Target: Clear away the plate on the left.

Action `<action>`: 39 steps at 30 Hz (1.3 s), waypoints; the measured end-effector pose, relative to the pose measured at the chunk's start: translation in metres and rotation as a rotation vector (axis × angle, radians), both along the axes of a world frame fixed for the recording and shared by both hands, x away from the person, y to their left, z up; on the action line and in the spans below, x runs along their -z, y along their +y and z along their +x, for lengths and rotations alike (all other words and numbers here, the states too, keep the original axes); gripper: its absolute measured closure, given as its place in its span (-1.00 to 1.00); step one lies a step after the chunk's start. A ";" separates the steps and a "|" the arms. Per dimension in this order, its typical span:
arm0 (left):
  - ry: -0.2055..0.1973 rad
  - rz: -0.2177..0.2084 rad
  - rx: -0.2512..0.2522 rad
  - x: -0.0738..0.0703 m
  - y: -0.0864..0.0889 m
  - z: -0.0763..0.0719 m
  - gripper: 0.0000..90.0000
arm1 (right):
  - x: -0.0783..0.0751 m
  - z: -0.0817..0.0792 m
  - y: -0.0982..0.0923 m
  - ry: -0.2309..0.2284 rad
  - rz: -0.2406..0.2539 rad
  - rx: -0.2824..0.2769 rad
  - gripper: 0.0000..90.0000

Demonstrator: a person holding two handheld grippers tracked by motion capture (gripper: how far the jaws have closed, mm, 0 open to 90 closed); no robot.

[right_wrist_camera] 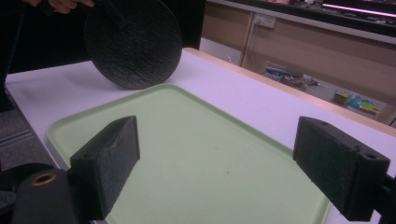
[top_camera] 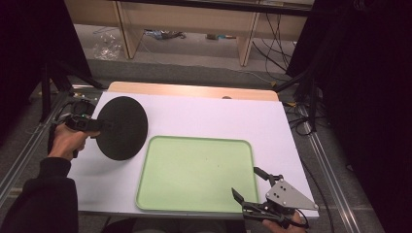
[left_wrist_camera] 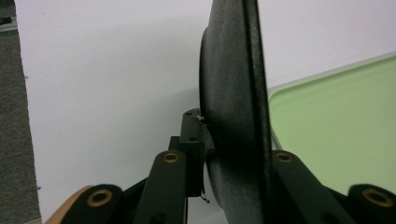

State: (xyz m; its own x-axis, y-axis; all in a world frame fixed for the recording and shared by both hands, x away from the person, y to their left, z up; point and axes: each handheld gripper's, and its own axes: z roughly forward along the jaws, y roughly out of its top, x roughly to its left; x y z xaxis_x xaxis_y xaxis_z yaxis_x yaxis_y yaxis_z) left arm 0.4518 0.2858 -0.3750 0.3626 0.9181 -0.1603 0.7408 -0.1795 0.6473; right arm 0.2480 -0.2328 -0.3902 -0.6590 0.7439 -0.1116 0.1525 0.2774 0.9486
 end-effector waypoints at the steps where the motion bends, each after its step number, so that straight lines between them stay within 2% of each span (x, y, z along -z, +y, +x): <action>1: -0.007 -0.002 0.003 -0.001 -0.001 0.000 0.71 | 0.000 0.000 0.000 -0.002 0.000 0.001 -0.66; 2: -0.010 -0.003 0.005 -0.001 -0.001 -0.001 0.72 | 0.000 0.000 0.000 -0.002 0.000 0.002 -0.66; 3: -0.021 -0.023 0.011 -0.001 0.000 -0.001 0.73 | 0.000 0.000 -0.001 -0.005 0.001 -0.001 -0.66; 5: -0.029 -0.021 0.029 -0.002 -0.001 -0.001 0.75 | -0.001 -0.001 -0.002 0.002 -0.009 0.003 -0.66; 8: -0.032 -0.029 0.023 -0.002 0.000 0.000 0.75 | -0.001 -0.001 -0.002 0.003 -0.009 0.003 -0.66; 9: -0.042 -0.037 0.027 0.000 0.001 0.000 0.75 | -0.001 -0.001 -0.002 0.003 -0.010 0.003 -0.66; 12: -0.040 -0.062 0.034 0.002 0.006 0.001 0.75 | 0.000 -0.001 -0.001 -0.001 -0.005 0.003 -0.66; 13: -0.032 -0.095 0.017 0.005 0.010 0.001 0.75 | 0.000 0.000 -0.002 0.000 -0.005 0.003 -0.66; 14: -0.032 -0.095 0.017 0.005 0.010 0.001 0.75 | 0.000 0.000 -0.002 0.000 -0.005 0.004 -0.66; 15: -0.027 -0.122 -0.001 0.007 0.014 0.002 0.75 | 0.000 0.000 -0.002 -0.001 -0.004 0.004 -0.66; 18: -0.015 -0.130 -0.015 0.007 0.015 0.003 0.75 | 0.000 -0.001 -0.002 -0.001 -0.006 0.004 -0.66; 24: 0.000 -0.173 -0.054 0.008 0.021 0.004 0.75 | 0.000 0.000 -0.001 -0.005 -0.003 0.010 -0.66; 27: -0.001 -0.193 -0.085 0.009 0.025 0.005 0.75 | 0.000 0.000 -0.001 -0.001 -0.004 0.013 -0.66; 31: 0.000 -0.208 -0.087 0.008 0.028 0.004 0.75 | 0.000 0.000 -0.002 -0.004 0.003 0.015 -0.66; 33: -0.002 -0.247 -0.105 0.008 0.030 0.004 0.75 | 0.000 0.000 -0.002 -0.004 0.000 0.016 -0.66; 36: -0.011 -0.262 -0.114 0.007 0.032 0.003 0.74 | 0.000 0.001 -0.002 -0.011 -0.003 0.013 -0.66; 37: -0.017 -0.292 -0.123 0.005 0.032 0.002 0.74 | 0.000 0.000 -0.002 -0.003 -0.003 0.016 -0.66; 38: -0.017 -0.292 -0.123 0.005 0.032 0.002 0.74 | 0.000 0.000 -0.002 -0.003 -0.002 0.014 -0.66; 39: -0.023 -0.315 -0.121 0.004 0.032 0.002 0.74 | 0.000 0.000 -0.002 -0.004 -0.005 0.016 -0.66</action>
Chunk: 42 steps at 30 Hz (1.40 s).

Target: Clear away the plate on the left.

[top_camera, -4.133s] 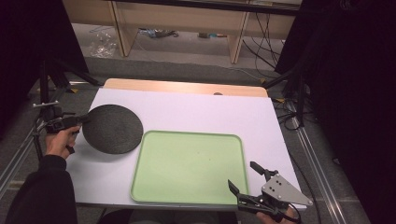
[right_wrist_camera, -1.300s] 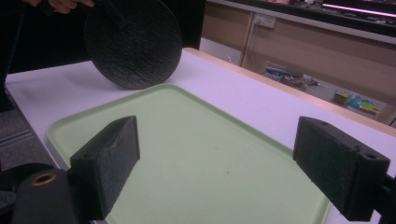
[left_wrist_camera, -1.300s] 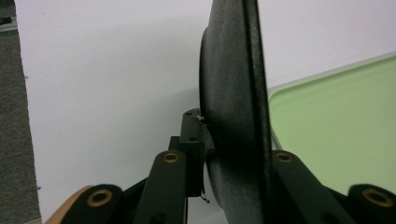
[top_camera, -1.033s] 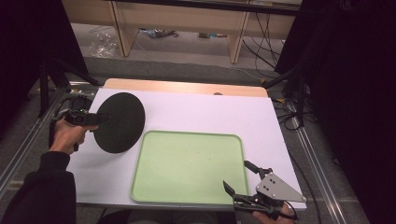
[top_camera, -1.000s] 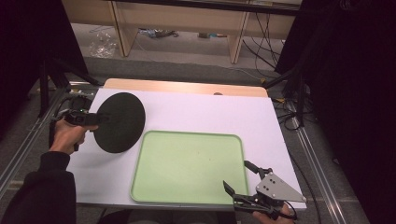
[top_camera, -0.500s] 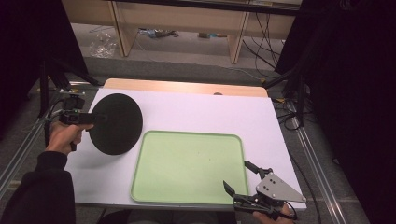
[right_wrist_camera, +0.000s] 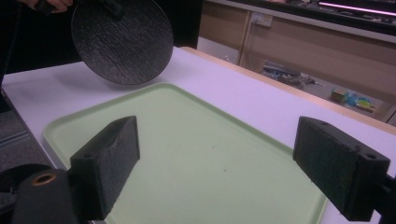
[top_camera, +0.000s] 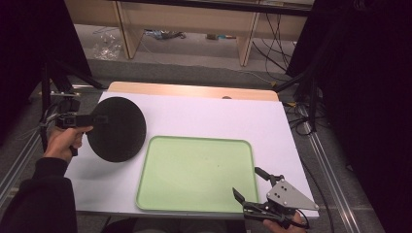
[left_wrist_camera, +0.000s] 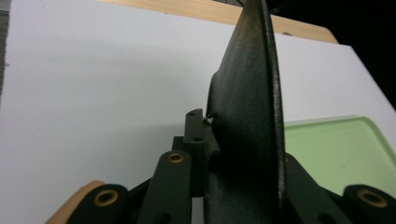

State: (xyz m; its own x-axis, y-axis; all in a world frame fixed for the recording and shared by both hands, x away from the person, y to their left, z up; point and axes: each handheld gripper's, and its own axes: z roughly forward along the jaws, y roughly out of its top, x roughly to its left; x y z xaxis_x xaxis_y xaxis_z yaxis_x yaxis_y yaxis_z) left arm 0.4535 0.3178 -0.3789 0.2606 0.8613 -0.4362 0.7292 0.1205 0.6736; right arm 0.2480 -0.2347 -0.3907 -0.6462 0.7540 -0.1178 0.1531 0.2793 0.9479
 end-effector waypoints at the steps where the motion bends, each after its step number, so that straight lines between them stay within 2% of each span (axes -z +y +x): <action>1: 0.000 0.000 0.000 0.000 0.000 0.000 0.74 | 0.000 0.000 0.000 0.000 0.000 0.000 -0.66; 3: -0.003 -0.022 0.013 -0.002 -0.001 -0.001 0.74 | 0.000 0.000 0.000 0.009 -0.001 -0.003 -0.66; 6: -0.017 -0.027 0.045 -0.007 -0.010 -0.001 0.74 | 0.000 0.001 0.000 -0.003 0.000 -0.004 -0.66; 9: -0.019 -0.034 0.062 -0.009 -0.015 -0.001 0.74 | 0.000 0.000 0.000 0.009 -0.003 -0.004 -0.66; 10: -0.020 -0.040 0.075 -0.011 -0.019 -0.002 0.74 | 0.000 0.000 0.000 0.022 0.003 -0.005 -0.66; 11: -0.028 -0.047 0.089 -0.013 -0.025 -0.002 0.74 | 0.000 0.000 -0.001 0.002 -0.001 -0.002 -0.66; 13: -0.035 -0.051 0.096 -0.015 -0.028 -0.002 0.74 | 0.000 0.000 0.000 0.017 0.000 -0.004 -0.66; 15: -0.044 -0.060 0.112 -0.018 -0.039 -0.003 0.74 | 0.001 0.002 0.000 0.003 0.008 -0.007 -0.66; 20: -0.046 -0.080 0.148 -0.019 -0.052 -0.004 0.74 | 0.001 0.001 0.000 0.024 0.016 -0.007 -0.66; 22: -0.040 -0.102 0.185 -0.020 -0.060 -0.004 0.74 | 0.000 0.000 -0.001 0.024 0.003 -0.004 -0.66; 24: -0.036 -0.106 0.202 -0.020 -0.065 -0.005 0.73 | 0.000 0.000 -0.001 0.022 0.001 -0.003 -0.66; 27: -0.032 -0.108 0.212 -0.019 -0.072 -0.005 0.73 | 0.001 0.001 -0.001 0.024 0.011 -0.008 -0.66; 30: -0.023 -0.100 0.253 -0.016 -0.088 -0.004 0.73 | 0.000 0.000 -0.001 0.024 0.004 -0.005 -0.66; 32: -0.023 -0.089 0.267 -0.015 -0.090 -0.004 0.73 | 0.000 0.000 -0.001 0.023 0.005 -0.004 -0.66; 38: 0.002 -0.111 0.302 -0.009 -0.108 -0.004 0.73 | 0.000 0.000 -0.001 0.027 0.003 -0.007 -0.66; 40: 0.017 -0.118 0.333 -0.005 -0.119 -0.004 0.73 | 0.000 0.000 -0.001 0.025 0.001 -0.007 -0.66; 42: 0.035 -0.121 0.340 0.000 -0.133 -0.005 0.72 | 0.000 0.000 0.000 0.023 0.006 -0.006 -0.66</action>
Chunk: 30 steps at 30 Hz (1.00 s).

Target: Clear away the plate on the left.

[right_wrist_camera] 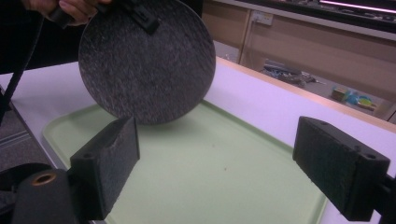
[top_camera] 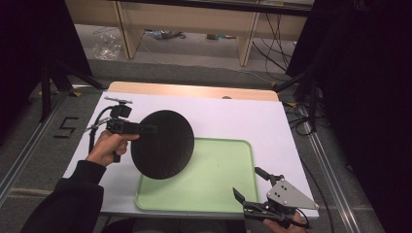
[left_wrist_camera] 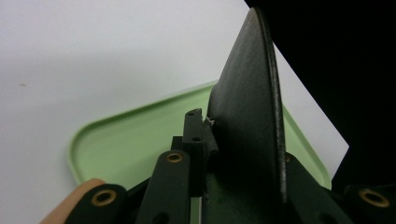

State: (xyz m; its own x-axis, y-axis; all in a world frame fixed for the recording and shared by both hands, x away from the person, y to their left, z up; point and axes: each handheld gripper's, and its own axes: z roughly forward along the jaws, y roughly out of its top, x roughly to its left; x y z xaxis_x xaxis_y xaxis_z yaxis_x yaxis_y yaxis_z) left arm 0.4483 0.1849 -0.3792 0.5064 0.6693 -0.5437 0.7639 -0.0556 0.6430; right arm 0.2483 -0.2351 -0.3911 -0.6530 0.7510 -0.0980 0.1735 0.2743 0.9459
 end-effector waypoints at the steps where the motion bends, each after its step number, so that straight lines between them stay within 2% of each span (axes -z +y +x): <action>1: 0.000 0.000 0.000 0.000 0.000 0.000 0.73 | 0.000 0.000 0.000 0.000 0.000 0.000 -0.66; 2: 0.017 0.005 0.025 0.004 -0.009 0.000 0.72 | 0.000 0.000 -0.001 -0.015 -0.009 -0.003 -0.66; 6: 0.033 0.006 0.046 0.010 -0.022 -0.001 0.72 | 0.000 0.000 -0.001 -0.014 -0.008 -0.003 -0.66; 10: 0.053 -0.007 0.054 0.015 -0.030 0.000 0.72 | 0.000 0.000 -0.001 -0.025 -0.006 0.000 -0.66; 13: 0.064 -0.011 0.057 0.020 -0.035 0.000 0.71 | 0.000 0.000 -0.001 -0.011 -0.007 -0.002 -0.66; 14: 0.067 -0.024 0.080 0.026 -0.037 0.002 0.71 | 0.000 -0.001 -0.001 -0.020 -0.007 0.002 -0.66; 15: 0.067 -0.024 0.080 0.026 -0.037 0.002 0.71 | 0.000 -0.001 -0.001 -0.023 -0.009 0.002 -0.66; 16: 0.098 -0.026 0.073 0.033 -0.042 0.002 0.71 | 0.000 0.000 -0.001 -0.029 -0.011 0.002 -0.66; 18: 0.097 -0.027 0.070 0.036 -0.043 0.003 0.73 | 0.000 0.000 0.000 -0.025 -0.010 0.002 -0.66; 19: 0.109 -0.042 0.072 0.039 -0.045 0.003 0.73 | 0.000 -0.001 0.001 -0.020 -0.010 -0.007 -0.66; 20: 0.110 -0.041 0.086 0.041 -0.045 0.004 0.73 | 0.000 -0.001 0.001 -0.020 -0.010 -0.007 -0.66; 21: 0.111 -0.044 0.073 0.045 -0.048 0.003 0.74 | 0.000 -0.001 0.000 -0.019 -0.010 -0.006 -0.66; 22: 0.115 -0.026 0.087 0.046 -0.048 0.004 0.74 | 0.000 -0.001 0.000 -0.019 -0.010 -0.006 -0.66; 23: 0.122 -0.036 0.084 0.049 -0.049 0.005 0.75 | 0.000 -0.001 0.000 -0.020 -0.011 -0.005 -0.66; 25: 0.124 -0.026 0.078 0.054 -0.050 0.005 0.73 | 0.000 -0.001 0.000 -0.021 -0.008 -0.006 -0.66; 27: 0.125 0.048 0.090 0.056 -0.050 0.005 0.70 | 0.000 -0.001 0.000 -0.024 -0.009 -0.004 -0.66; 28: 0.118 0.047 0.084 0.058 -0.051 0.005 0.67 | 0.000 -0.001 0.000 -0.020 -0.009 -0.005 -0.66; 29: 0.119 0.087 0.096 0.058 -0.049 0.005 0.66 | 0.000 -0.001 0.000 -0.019 -0.008 -0.005 -0.66; 30: 0.133 0.073 0.092 0.061 -0.047 0.006 0.66 | 0.000 -0.001 0.000 -0.019 -0.008 -0.005 -0.66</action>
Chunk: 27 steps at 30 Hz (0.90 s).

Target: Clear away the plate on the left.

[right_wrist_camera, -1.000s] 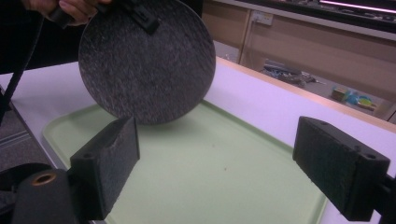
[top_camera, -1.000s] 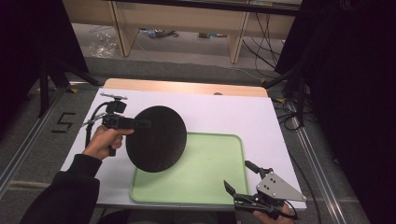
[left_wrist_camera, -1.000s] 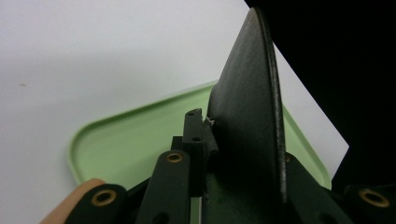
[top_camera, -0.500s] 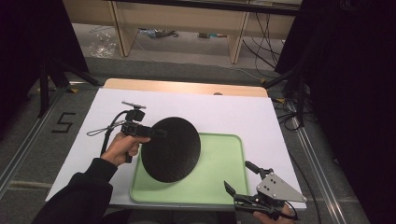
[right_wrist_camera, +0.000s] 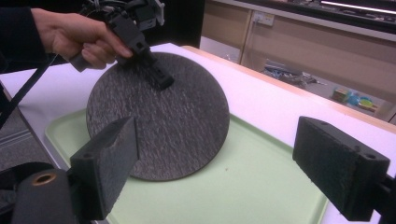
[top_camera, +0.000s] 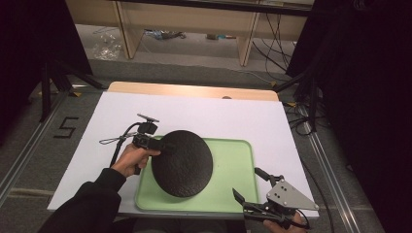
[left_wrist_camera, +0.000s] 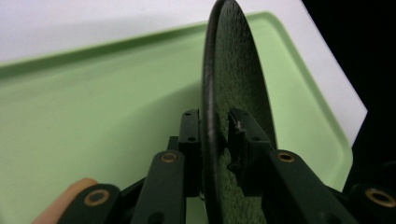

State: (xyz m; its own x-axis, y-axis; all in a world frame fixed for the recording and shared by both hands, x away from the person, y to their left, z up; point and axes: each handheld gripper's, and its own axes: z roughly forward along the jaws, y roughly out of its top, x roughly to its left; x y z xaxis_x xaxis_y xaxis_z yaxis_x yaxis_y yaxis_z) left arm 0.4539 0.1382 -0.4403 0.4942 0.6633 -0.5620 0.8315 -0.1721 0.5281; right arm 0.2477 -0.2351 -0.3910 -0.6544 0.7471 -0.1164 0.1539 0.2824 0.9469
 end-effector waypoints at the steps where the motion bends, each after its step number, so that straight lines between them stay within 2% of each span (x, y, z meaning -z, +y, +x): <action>1: 0.003 0.006 0.008 0.002 0.003 0.001 0.66 | 0.000 0.000 0.000 -0.001 0.000 0.001 -0.66; 2: 0.010 0.028 0.029 0.005 0.006 0.002 0.66 | 0.000 -0.001 0.000 -0.003 -0.001 0.001 -0.66; 3: 0.035 0.071 0.046 0.006 0.007 0.002 0.60 | 0.000 -0.001 0.000 -0.003 0.000 0.001 -0.66; 4: 0.040 0.087 0.047 0.007 0.008 0.003 0.57 | 0.000 0.000 0.000 0.001 0.001 0.002 -0.66; 5: 0.040 0.087 0.047 0.007 0.008 0.003 0.56 | 0.000 0.000 0.000 0.001 0.001 0.002 -0.66; 6: 0.064 0.077 0.035 0.007 0.009 0.001 0.57 | 0.000 -0.001 0.000 0.000 0.000 0.001 -0.66; 7: 0.044 0.092 0.058 0.006 0.011 0.002 0.57 | 0.000 -0.001 0.000 0.000 0.000 0.001 -0.66; 8: 0.025 0.106 0.033 0.003 0.008 0.001 0.56 | 0.000 -0.001 -0.001 0.003 -0.003 -0.003 -0.66; 9: 0.016 0.151 0.067 0.000 0.012 0.002 0.53 | 0.000 -0.001 0.000 -0.001 -0.001 0.002 -0.66; 10: 0.022 0.138 0.040 0.000 0.015 0.000 0.53 | 0.000 0.000 0.000 0.002 -0.001 0.002 -0.66; 11: 0.022 0.138 0.040 0.000 0.015 0.000 0.54 | 0.000 0.000 0.000 0.002 -0.001 0.002 -0.66; 12: 0.031 0.130 0.019 0.000 0.016 -0.001 0.54 | 0.000 0.000 0.000 0.001 0.000 0.002 -0.66; 13: 0.028 0.158 0.040 -0.002 0.023 0.000 0.54 | 0.000 -0.001 0.000 0.004 -0.006 -0.003 -0.66; 17: 0.033 0.148 0.027 0.000 0.026 -0.001 0.56 | 0.000 -0.001 0.000 0.001 -0.003 0.000 -0.66; 18: 0.034 0.164 0.049 0.000 0.028 -0.001 0.56 | 0.000 0.000 0.000 0.001 -0.004 0.000 -0.66; 19: 0.035 0.160 0.044 0.000 0.028 -0.001 0.55 | 0.000 -0.001 0.000 0.001 -0.004 0.000 -0.66; 22: 0.020 0.153 0.027 0.000 0.026 -0.002 0.56 | 0.000 -0.001 0.000 0.016 0.000 -0.003 -0.66; 24: 0.009 0.143 0.000 0.000 0.023 -0.003 0.56 | 0.000 0.000 0.000 0.003 -0.004 -0.002 -0.66; 25: 0.004 0.135 -0.005 0.000 0.022 -0.004 0.55 | 0.000 -0.001 0.000 0.003 -0.003 0.000 -0.66; 26: -0.005 0.144 0.001 0.000 0.022 -0.004 0.55 | 0.000 0.000 0.000 0.003 -0.005 -0.003 -0.66; 27: -0.017 0.130 -0.010 0.000 0.021 -0.005 0.55 | 0.000 0.000 0.000 0.003 -0.005 -0.003 -0.66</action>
State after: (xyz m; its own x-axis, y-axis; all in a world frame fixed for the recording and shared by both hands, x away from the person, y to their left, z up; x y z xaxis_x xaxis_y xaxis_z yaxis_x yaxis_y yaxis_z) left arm 0.4488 0.1591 -0.4400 0.4963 0.7349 -0.4622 0.8246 -0.2323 0.5159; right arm 0.2473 -0.2348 -0.3910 -0.6566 0.7449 -0.1184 0.1557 0.2874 0.9451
